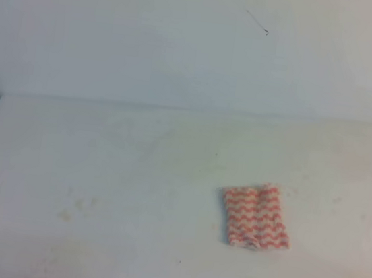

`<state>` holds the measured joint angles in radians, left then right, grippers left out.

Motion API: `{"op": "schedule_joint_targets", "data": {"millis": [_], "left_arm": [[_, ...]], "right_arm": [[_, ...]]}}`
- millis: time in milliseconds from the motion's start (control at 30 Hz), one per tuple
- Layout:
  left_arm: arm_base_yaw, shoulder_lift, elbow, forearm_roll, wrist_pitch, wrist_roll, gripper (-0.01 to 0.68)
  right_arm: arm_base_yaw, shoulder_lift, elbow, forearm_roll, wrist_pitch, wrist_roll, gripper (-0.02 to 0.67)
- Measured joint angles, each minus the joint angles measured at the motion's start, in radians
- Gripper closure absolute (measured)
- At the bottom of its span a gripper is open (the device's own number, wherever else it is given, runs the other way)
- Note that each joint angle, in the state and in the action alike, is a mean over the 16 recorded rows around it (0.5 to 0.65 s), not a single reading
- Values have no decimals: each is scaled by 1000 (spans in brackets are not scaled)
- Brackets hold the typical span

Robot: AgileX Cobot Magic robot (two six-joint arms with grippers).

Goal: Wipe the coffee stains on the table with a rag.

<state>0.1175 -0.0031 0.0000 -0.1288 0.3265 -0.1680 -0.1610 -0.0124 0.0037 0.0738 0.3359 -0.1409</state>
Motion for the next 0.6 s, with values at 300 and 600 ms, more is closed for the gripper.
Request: {"op": "schedule_joint_targets", "data": {"millis": [300, 600], "left_arm": [[0, 0, 0, 0, 0, 0, 674], [0, 3, 0, 0, 0, 0, 674]], "right_arm": [[-2, 0, 0, 2, -2, 1, 651], [-2, 0, 0, 3, -5, 1, 651]]}}
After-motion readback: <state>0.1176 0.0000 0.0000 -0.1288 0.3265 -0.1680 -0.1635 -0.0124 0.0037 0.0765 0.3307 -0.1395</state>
